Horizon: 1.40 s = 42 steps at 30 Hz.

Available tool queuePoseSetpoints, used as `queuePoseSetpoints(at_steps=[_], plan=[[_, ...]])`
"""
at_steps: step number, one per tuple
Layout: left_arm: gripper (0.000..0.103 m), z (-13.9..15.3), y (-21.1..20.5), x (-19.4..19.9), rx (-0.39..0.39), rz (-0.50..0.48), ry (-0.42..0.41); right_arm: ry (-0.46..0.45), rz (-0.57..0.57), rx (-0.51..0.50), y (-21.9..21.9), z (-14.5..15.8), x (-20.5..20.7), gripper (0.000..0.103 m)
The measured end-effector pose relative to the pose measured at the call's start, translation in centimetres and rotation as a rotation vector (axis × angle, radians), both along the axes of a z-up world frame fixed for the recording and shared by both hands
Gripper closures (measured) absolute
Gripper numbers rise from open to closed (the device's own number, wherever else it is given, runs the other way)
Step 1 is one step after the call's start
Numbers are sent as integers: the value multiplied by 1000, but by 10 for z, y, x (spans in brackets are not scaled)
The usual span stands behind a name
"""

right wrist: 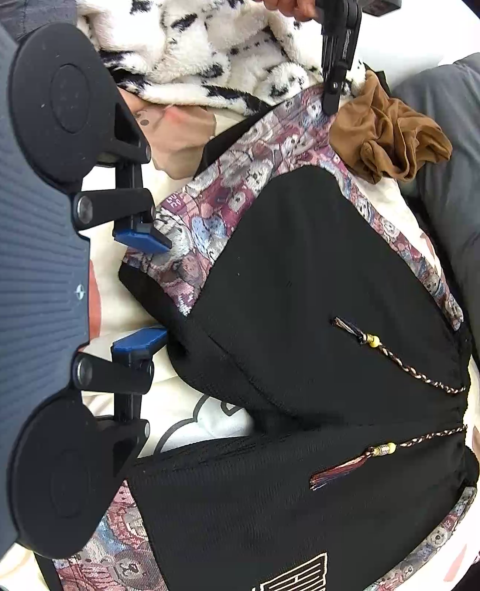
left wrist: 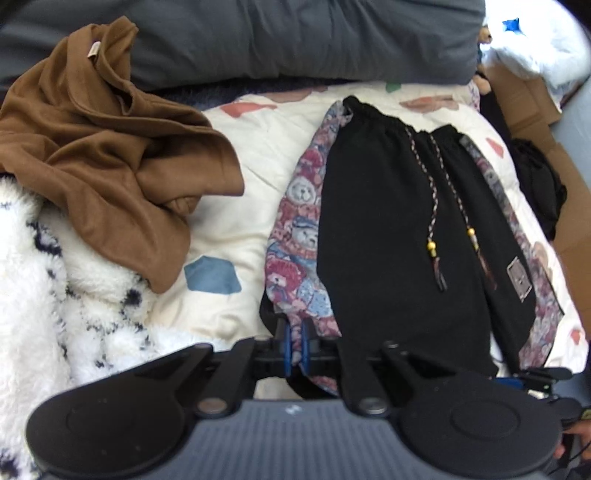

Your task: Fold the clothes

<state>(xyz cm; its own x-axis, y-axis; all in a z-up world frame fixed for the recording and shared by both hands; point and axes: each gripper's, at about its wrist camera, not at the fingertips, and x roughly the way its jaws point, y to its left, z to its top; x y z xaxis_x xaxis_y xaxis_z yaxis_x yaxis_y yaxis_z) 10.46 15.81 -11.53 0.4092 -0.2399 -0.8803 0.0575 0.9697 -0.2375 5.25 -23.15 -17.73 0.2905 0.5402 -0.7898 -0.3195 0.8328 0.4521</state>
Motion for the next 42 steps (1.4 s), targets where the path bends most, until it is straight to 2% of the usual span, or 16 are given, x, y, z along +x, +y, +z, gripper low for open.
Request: queuePoseSetpoints(at_steps=[3, 5, 9, 11, 19, 26, 32, 33, 36, 39, 42], plan=[[97, 9, 5, 3, -27, 28, -42, -16, -51, 27, -4, 3, 3, 53], [97, 11, 7, 9, -17, 35, -54, -41, -68, 58, -7, 10, 3, 53], [97, 7, 12, 17, -7, 57, -39, -128, -80, 178, -17, 31, 0, 53], [97, 4, 10, 18, 4, 51, -29, -163, -84, 195, -19, 36, 1, 53], [97, -9, 4, 14, 24, 11, 4, -121, -38, 101, -15, 30, 0, 53], [97, -9, 2, 13, 24, 4, 3, -42, 51, 53, 2, 9, -11, 53], [97, -13, -2, 10, 18, -11, 10, -21, 106, -7, 23, -10, -16, 54], [97, -14, -2, 10, 17, -13, 11, -20, 110, -4, 25, -11, -16, 55], [97, -14, -3, 10, 14, -17, 13, -29, 126, -2, 29, -12, -15, 84], [97, -14, -3, 11, 12, -20, 12, -52, 125, 19, 26, -1, -15, 90], [97, -14, -4, 11, 13, -21, 12, -68, 104, 51, 20, 17, -15, 91]])
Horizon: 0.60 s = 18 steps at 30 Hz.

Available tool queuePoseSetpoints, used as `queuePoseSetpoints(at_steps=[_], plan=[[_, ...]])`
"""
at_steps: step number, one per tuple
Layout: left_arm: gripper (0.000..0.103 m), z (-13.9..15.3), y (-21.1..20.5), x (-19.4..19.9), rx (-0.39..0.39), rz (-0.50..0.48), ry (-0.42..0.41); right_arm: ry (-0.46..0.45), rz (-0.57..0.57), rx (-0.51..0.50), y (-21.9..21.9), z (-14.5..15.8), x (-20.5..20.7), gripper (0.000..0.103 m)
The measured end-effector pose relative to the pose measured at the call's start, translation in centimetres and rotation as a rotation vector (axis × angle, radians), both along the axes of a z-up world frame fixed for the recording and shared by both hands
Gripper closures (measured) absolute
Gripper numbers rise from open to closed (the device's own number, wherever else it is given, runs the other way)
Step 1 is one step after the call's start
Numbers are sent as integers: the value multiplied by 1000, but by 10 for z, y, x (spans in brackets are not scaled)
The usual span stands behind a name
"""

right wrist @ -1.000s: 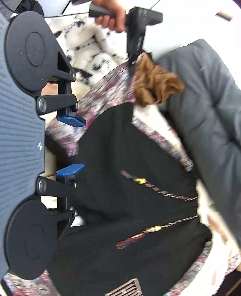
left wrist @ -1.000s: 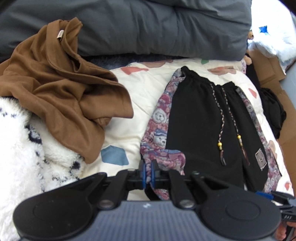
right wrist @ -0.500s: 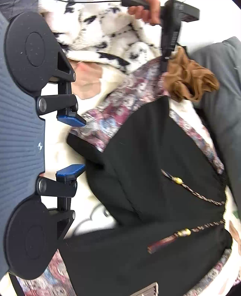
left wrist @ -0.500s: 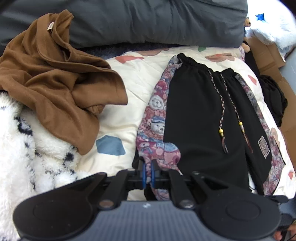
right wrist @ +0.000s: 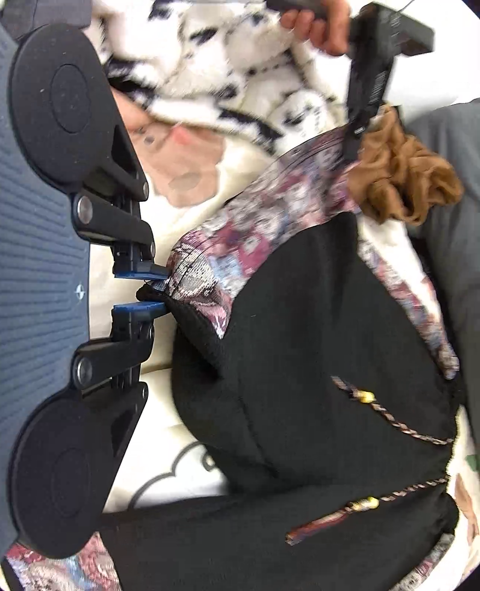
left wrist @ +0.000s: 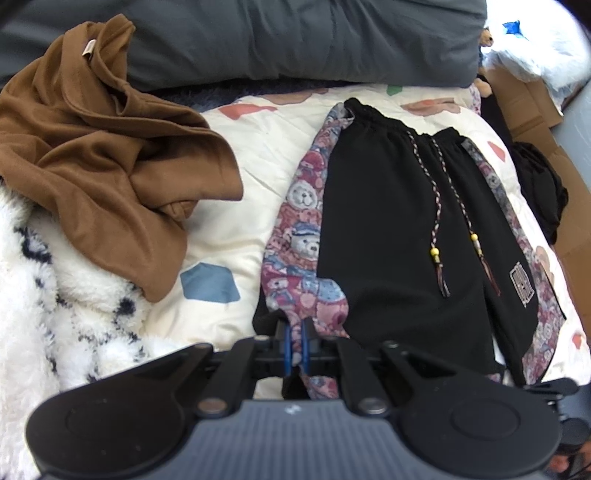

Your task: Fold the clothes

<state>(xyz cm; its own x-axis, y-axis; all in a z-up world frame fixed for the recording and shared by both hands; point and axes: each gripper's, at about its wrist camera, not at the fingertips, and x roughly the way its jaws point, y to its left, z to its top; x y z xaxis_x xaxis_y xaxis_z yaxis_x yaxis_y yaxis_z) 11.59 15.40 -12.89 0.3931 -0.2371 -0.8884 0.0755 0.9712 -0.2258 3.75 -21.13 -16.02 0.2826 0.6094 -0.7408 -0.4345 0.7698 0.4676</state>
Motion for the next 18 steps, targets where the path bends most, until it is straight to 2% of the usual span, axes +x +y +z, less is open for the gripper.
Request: queuePoseSetpoints(at_steps=[5, 12, 14, 16, 18], plan=[[97, 3, -4, -1, 5, -11, -1, -36, -32, 35, -18, 37, -3, 91], [97, 5, -4, -3, 15, -13, 1, -48, -90, 41, -34, 59, 0, 89], [97, 5, -3, -2, 17, -10, 1, -39, -111, 44, -37, 60, 1, 85], [97, 5, -1, -2, 17, -7, 1, -27, -126, 41, -41, 57, 2, 75], [97, 5, -1, -1, 19, -5, 1, -14, -136, 34, -43, 52, 2, 72]])
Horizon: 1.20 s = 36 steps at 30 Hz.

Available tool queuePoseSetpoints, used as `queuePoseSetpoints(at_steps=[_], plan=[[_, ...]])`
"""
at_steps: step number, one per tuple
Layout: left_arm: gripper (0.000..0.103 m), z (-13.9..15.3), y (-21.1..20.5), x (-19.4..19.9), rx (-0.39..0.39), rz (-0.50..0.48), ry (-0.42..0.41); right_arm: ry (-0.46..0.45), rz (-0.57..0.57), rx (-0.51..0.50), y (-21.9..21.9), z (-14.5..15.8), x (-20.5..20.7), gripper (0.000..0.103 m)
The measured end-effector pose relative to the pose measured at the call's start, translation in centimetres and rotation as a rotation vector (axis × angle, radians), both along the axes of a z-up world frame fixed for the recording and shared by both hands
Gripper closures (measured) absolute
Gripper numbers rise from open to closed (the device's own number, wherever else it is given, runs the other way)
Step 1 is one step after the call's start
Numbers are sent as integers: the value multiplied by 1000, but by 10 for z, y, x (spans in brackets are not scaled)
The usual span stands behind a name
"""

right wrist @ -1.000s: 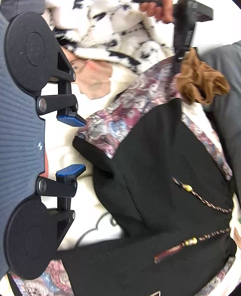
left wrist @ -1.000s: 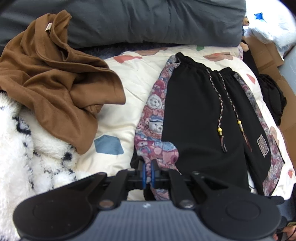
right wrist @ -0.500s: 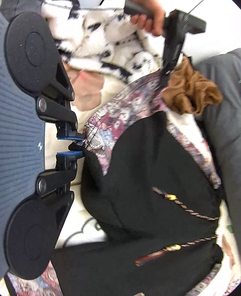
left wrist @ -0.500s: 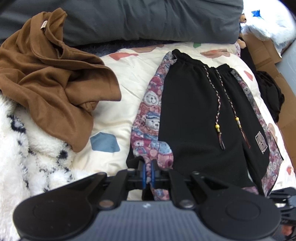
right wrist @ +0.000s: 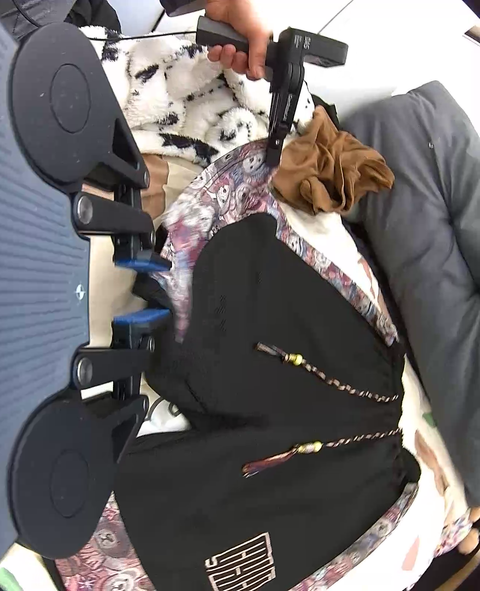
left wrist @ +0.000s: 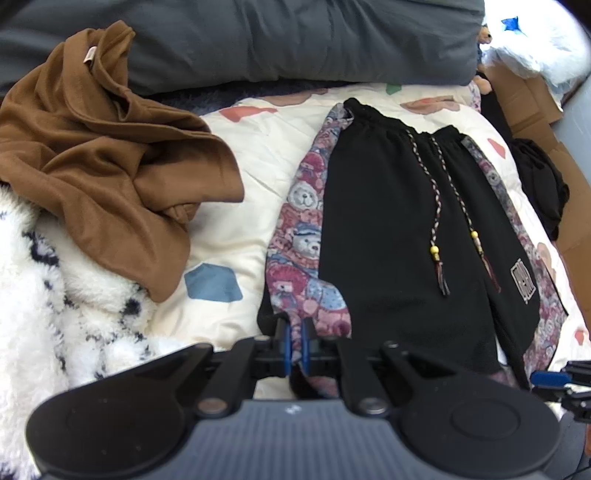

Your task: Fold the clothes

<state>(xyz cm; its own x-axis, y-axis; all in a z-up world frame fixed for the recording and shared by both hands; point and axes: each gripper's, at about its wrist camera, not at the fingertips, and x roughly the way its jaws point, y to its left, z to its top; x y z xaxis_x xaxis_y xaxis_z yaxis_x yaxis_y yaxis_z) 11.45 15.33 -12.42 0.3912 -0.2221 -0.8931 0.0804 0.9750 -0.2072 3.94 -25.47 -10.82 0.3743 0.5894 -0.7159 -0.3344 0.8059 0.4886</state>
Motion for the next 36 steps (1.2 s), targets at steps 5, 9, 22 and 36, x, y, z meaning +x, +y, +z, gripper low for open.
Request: queuePoseSetpoints(at_steps=[5, 9, 22, 36], plan=[[97, -2, 0, 1, 1, 0, 5, 54, -2, -30, -2, -20, -1, 72], [97, -3, 0, 2, 2, 0, 8, 112, 10, -51, 2, -39, -3, 72], [97, -6, 3, 2, 4, 0, 15, 135, 27, 28, 27, -42, -2, 63], [97, 13, -2, -20, -37, -42, 61, 124, 164, -74, 30, -24, -22, 96]])
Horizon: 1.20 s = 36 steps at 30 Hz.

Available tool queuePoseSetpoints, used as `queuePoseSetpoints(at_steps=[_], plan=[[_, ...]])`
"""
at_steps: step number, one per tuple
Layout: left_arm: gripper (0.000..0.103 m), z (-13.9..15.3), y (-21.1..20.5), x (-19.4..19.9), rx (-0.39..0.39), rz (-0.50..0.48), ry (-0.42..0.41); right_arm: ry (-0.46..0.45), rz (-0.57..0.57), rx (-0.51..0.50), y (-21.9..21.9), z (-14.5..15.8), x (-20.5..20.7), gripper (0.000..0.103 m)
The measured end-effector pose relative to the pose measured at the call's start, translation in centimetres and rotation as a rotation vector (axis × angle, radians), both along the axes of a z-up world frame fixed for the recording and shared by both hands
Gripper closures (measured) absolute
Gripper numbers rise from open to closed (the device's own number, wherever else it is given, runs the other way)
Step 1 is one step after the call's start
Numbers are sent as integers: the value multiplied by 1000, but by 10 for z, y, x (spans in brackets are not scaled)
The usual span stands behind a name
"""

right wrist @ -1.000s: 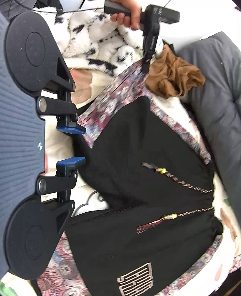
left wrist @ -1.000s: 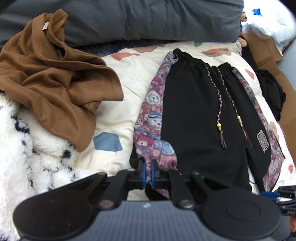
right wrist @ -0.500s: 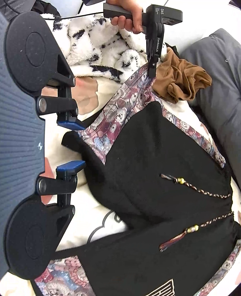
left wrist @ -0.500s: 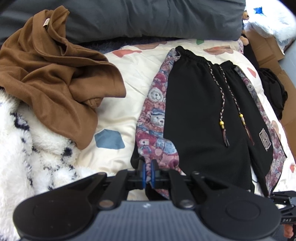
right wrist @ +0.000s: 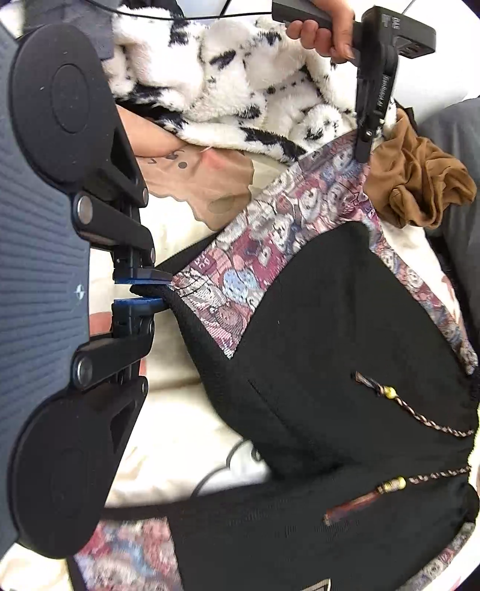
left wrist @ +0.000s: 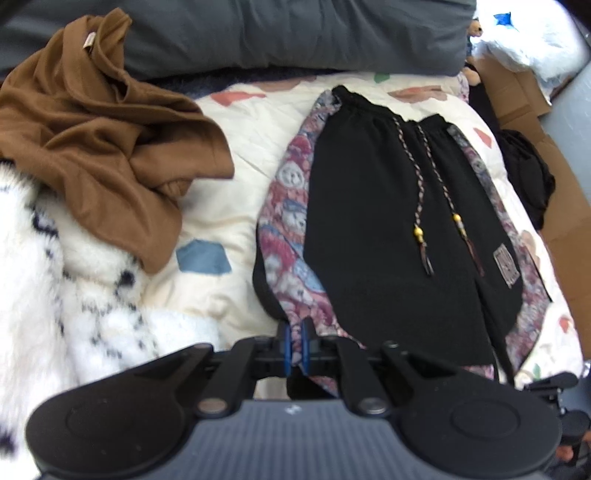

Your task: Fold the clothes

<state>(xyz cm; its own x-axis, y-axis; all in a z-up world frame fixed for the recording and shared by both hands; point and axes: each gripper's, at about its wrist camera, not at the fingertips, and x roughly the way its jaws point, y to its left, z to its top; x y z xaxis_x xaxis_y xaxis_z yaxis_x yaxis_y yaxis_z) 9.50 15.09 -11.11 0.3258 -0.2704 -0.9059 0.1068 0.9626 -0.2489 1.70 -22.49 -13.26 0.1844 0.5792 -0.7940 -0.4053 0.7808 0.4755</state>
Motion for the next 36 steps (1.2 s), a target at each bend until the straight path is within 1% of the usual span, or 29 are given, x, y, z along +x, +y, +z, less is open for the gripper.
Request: queuePoseSetpoints(at_steps=[2, 6, 10, 11, 13, 15, 16, 17, 19, 21, 25, 29, 31, 36], plan=[[97, 2, -2, -5, 12, -14, 9, -4, 2, -2, -7, 5, -2, 96], [97, 2, 2, -10, 26, 5, 29, -10, -7, 8, -18, 15, -3, 96], [97, 1, 3, -14, 68, -6, 43, -8, -12, 19, -18, 15, -5, 96], [96, -4, 3, -14, 92, -7, 57, 0, -13, 16, -17, 14, -5, 96], [94, -15, 4, -13, 129, 6, 93, 51, -13, -5, -16, 6, -4, 94], [92, -21, 5, -12, 148, 9, 110, 102, -14, -26, -15, -2, -2, 92], [90, -21, 4, -12, 148, 10, 108, 120, -15, -35, -15, -4, -2, 90], [90, -21, 4, -12, 148, 11, 104, 114, -19, -41, -17, -4, -3, 87], [88, -18, 4, -11, 154, 16, 89, 105, -28, -51, -21, -3, -4, 72], [88, -16, 2, -8, 151, 16, 76, 102, -46, -45, -26, -3, -3, 67], [88, -15, -5, -4, 138, 3, 60, 82, -81, -45, -30, -3, 4, 67], [88, -17, -20, 0, 113, -33, 49, 71, -122, -43, -27, -7, 15, 67], [88, -20, -26, 0, 108, -55, 46, 63, -172, -38, -27, -11, 22, 67], [88, -29, -35, 2, 83, -85, 45, -9, -234, -33, -26, -8, 37, 68]])
